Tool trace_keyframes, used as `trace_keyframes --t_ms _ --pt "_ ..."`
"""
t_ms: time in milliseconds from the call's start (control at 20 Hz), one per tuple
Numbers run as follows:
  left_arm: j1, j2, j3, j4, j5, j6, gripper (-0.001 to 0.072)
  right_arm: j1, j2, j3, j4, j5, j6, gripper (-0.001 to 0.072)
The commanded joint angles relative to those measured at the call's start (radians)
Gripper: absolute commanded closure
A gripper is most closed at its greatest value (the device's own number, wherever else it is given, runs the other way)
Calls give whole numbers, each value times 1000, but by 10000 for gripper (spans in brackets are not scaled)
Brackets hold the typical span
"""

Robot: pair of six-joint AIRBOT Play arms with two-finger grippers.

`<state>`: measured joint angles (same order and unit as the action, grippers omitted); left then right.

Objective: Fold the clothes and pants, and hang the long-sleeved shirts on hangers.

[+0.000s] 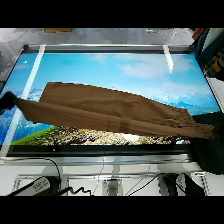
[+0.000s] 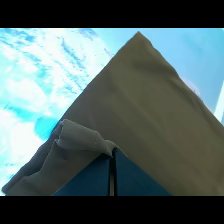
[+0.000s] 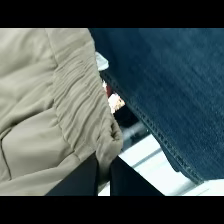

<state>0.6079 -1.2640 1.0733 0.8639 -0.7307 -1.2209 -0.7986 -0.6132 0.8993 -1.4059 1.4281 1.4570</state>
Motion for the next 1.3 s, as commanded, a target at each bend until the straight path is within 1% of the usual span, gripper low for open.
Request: trace_keyframes --t_ms 0,100,200,350,400,500,600,700,750,950,1100,1150,1200,1250 --pt "-164 -207 217 189 8 -192 700 0 -10 0 53 -140 39 682" --pt "-224 -315 354 216 -17 -244 700 0 -46 0 93 -243 70 681" --pt "-261 -398 471 260 -48 -289 700 0 -103 0 124 -317 104 681" --pt "-293 -484 599 360 -78 -393 700 43 -238 0 211 -417 106 681" --pt "-295 -500 617 367 -77 -407 700 74 -290 0 225 -466 106 681" --pt "-296 -525 632 367 -74 -414 699 149 -409 0 233 -595 126 681" --pt "-296 -542 636 362 -56 -415 698 209 -513 0 246 -708 214 681" --pt "-305 -552 636 362 -7 -414 697 255 -597 0 271 -815 275 681" --pt "-312 -554 636 361 24 -414 696 274 -626 0 289 -863 289 680" --pt "-348 -561 636 363 154 -414 695 349 -681 0 307 -1056 288 680" --pt "-370 -573 636 363 235 -410 682 377 -697 0 308 -1168 288 680" --pt "-371 -574 636 363 261 -410 650 377 -700 0 310 -1186 288 661" --pt "-371 -574 636 364 280 -410 391 377 -700 0 310 -1193 288 499" --pt "-371 -574 636 364 282 -410 69 375 -700 0 310 -1195 288 255"
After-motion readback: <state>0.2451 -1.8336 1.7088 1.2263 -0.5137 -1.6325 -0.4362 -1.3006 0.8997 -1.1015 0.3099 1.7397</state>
